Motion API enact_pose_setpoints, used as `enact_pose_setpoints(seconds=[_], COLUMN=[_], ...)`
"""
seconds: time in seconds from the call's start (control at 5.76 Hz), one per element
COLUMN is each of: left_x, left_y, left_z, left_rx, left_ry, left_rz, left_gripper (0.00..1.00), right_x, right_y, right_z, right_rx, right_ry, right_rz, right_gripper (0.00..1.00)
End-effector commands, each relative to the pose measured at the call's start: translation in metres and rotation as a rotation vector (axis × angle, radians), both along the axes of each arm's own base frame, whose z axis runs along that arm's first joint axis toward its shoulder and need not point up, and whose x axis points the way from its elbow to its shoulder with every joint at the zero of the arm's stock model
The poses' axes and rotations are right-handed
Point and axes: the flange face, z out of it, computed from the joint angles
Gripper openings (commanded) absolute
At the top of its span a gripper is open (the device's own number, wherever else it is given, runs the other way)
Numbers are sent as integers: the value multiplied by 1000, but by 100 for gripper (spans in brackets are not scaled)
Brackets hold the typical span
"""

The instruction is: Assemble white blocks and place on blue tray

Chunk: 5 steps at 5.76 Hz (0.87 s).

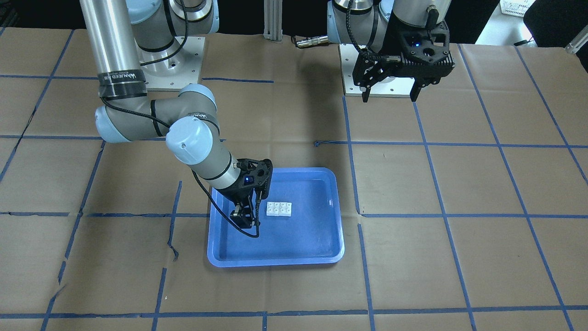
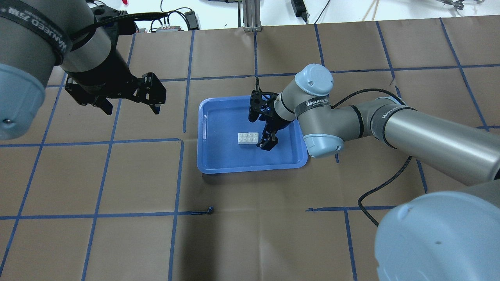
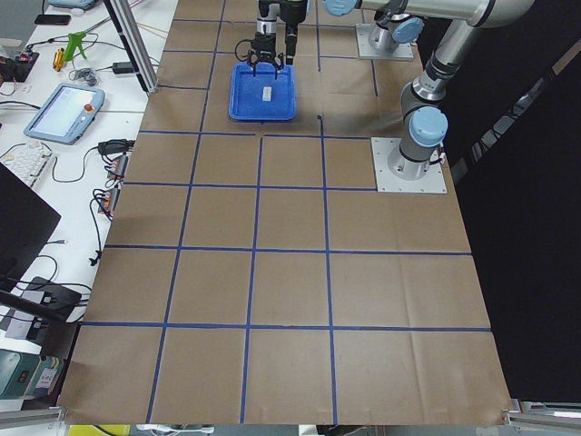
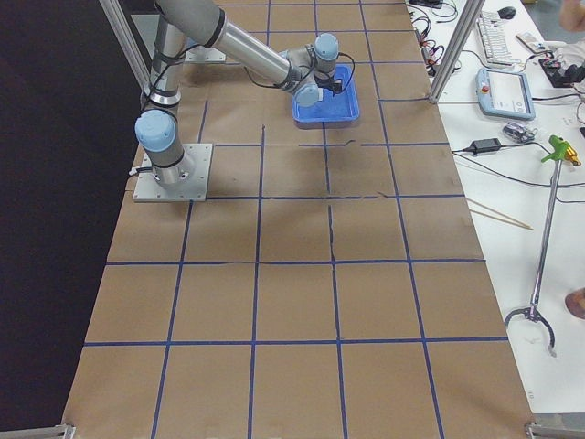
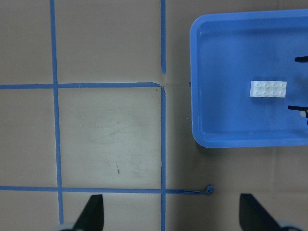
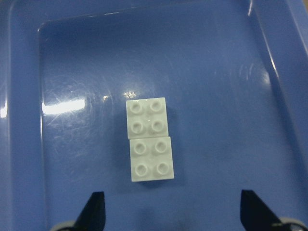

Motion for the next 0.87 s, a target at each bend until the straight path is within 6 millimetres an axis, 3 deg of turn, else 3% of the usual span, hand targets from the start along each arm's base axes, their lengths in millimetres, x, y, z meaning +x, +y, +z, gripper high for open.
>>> enact_pose_setpoints(seconds=[0.0,0.35,0.69], left_x=[-1,-1,0], left_y=[0,0,0], left_z=[-2,-3,-3], left_rx=[2,8,6], left_ry=[1,-1,-1], left_rz=[-3,-3,-1], left_gripper=[99,99,99], right_x=[-25,-43,-87], right_y=[-20,-29,-14], right_z=[78,150,204], right_rx=[131,206,295], right_ry=[114,202,267], right_rz=[-233,-583,-1008], right_gripper=[100,100,100])
